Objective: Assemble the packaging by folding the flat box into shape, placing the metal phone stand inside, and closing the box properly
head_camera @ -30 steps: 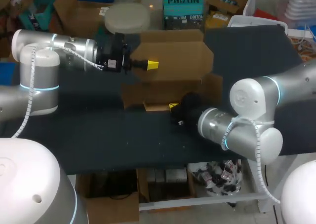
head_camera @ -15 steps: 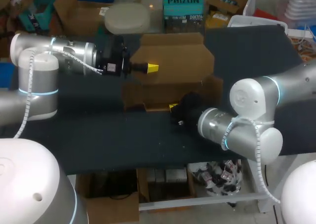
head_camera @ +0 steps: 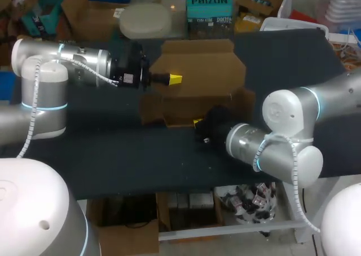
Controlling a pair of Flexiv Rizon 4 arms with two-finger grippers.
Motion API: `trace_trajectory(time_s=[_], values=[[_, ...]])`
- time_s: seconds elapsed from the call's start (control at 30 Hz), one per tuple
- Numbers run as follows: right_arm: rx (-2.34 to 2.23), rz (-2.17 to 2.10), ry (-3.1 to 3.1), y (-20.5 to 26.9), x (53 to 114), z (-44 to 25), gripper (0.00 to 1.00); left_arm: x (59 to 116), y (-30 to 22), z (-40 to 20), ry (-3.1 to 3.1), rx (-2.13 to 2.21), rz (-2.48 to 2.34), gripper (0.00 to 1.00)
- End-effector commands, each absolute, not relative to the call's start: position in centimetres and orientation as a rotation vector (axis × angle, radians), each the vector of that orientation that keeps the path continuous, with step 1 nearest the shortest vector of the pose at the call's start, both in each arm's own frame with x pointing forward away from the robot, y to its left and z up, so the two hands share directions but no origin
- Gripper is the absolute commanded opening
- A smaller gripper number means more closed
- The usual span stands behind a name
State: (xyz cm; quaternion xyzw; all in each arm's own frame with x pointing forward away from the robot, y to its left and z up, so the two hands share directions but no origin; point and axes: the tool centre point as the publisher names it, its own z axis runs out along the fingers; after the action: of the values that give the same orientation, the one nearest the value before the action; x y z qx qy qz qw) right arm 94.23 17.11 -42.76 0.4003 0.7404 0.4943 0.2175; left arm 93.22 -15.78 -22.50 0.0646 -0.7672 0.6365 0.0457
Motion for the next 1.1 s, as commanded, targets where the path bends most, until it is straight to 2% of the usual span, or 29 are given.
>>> trace_trajectory(time_s=[0.03,1.1], values=[[1.106,1.375,2.045,17.18,94.26,-43.46,0.0,93.21,-15.63,-22.79,-2.347,0.198,1.936,0.0],[1.106,1.375,2.045,17.18,94.26,-43.46,0.0,93.72,-15.47,-22.77,-2.335,0.225,1.968,0.0]])
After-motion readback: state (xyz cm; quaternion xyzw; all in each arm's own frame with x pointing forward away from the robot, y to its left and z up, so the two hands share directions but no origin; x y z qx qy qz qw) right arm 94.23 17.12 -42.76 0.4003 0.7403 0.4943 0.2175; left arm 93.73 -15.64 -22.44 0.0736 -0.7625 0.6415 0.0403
